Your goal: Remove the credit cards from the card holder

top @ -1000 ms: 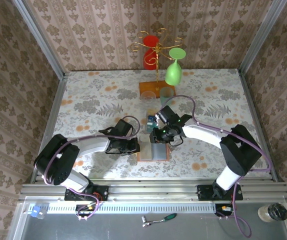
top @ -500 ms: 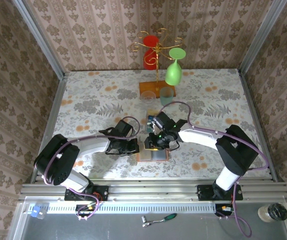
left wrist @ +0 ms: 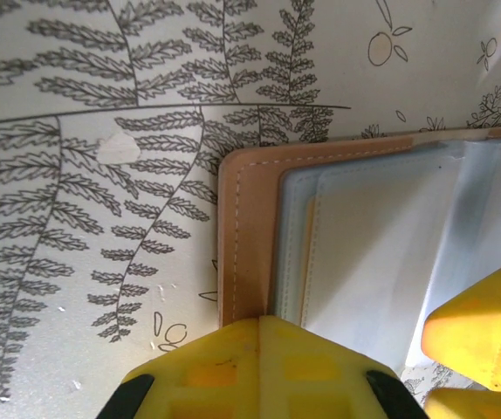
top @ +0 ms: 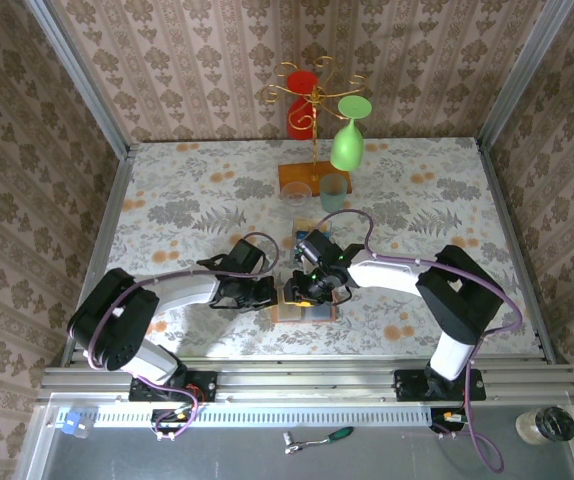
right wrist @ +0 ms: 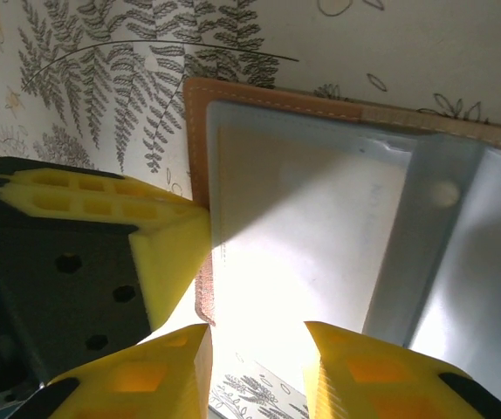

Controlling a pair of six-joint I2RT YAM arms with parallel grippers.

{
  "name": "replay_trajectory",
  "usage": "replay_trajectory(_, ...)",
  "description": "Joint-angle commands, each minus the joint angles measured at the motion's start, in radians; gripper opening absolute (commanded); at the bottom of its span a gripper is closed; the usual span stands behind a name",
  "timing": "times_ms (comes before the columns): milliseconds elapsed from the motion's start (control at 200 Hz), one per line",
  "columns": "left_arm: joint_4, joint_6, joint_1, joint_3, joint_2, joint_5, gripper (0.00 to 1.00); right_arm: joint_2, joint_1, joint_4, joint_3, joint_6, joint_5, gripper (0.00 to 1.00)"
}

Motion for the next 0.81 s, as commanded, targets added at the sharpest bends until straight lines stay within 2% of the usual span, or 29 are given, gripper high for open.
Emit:
replay_trajectory(0, -0.05, 0.027, 0.006, 0.008, 0.006, -0.019, 0.05, 0.028, 0.007, 0.003, -0.007, 0.023, 0.03, 0.33)
replay_trajectory(300, -0.047, 0.031, 0.009, 0.012, 0.02, -0.015, 0.05, 0.035, 0.007, 0.004, -0.018, 0.03, 0.05, 0.33)
replay_trajectory(575, -0.05, 0.034, 0.012, 0.012, 0.022, -0.013, 0.05, 0.013, 0.007, -0.076, -0.016, 0.009, 0.126, 0.32)
replay_trajectory(800, -0.051, 0.039, 0.015, 0.016, 0.03, -0.013, 0.05, 0.004, 0.006, -0.095, -0.018, 0.001, 0.139, 0.31)
